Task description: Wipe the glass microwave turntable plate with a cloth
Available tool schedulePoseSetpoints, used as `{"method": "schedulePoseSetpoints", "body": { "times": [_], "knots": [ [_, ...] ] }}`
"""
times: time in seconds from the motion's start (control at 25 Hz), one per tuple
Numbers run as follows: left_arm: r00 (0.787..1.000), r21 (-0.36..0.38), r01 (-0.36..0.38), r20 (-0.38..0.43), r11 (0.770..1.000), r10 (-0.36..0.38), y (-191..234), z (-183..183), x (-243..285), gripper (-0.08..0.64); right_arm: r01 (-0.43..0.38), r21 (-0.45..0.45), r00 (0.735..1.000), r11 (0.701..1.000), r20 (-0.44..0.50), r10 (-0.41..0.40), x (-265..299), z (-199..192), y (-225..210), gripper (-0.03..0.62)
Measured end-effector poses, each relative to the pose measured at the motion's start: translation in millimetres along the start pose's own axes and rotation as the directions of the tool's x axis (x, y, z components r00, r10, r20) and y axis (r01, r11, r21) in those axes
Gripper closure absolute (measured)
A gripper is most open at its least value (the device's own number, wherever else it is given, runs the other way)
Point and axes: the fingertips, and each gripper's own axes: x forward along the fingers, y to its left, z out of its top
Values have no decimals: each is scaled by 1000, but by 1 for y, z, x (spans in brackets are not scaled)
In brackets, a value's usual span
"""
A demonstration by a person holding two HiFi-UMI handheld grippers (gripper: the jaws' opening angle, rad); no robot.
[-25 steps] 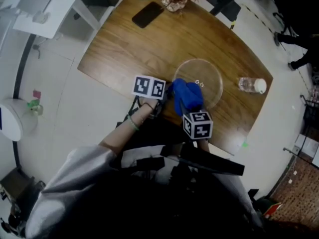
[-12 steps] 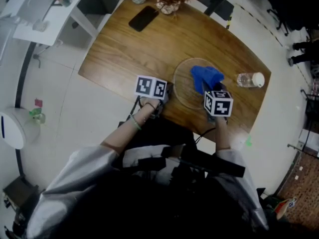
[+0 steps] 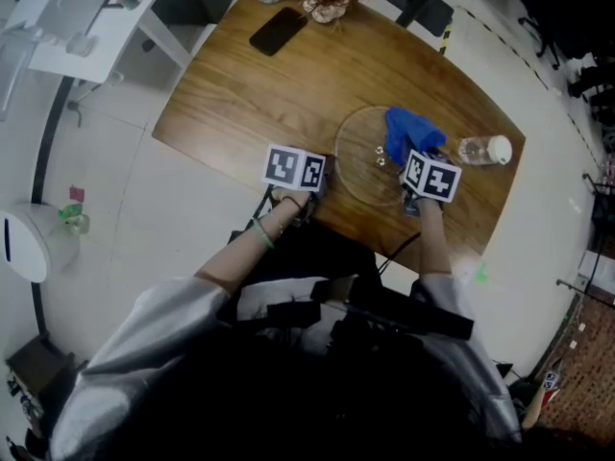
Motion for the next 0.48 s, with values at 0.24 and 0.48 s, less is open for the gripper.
{"method": "schedulePoseSetpoints", "body": {
  "times": [0.24, 0.48],
  "knots": [
    [1000, 30, -17, -6, 999, 18, 0, -1, 0, 568, -66, 55, 998, 996, 15, 65, -28, -49, 35, 476],
    [999, 81, -23, -32, 996, 26, -3, -5, 1, 568, -123, 87, 992, 989, 20, 121, -62, -92, 69, 476]
  ]
}}
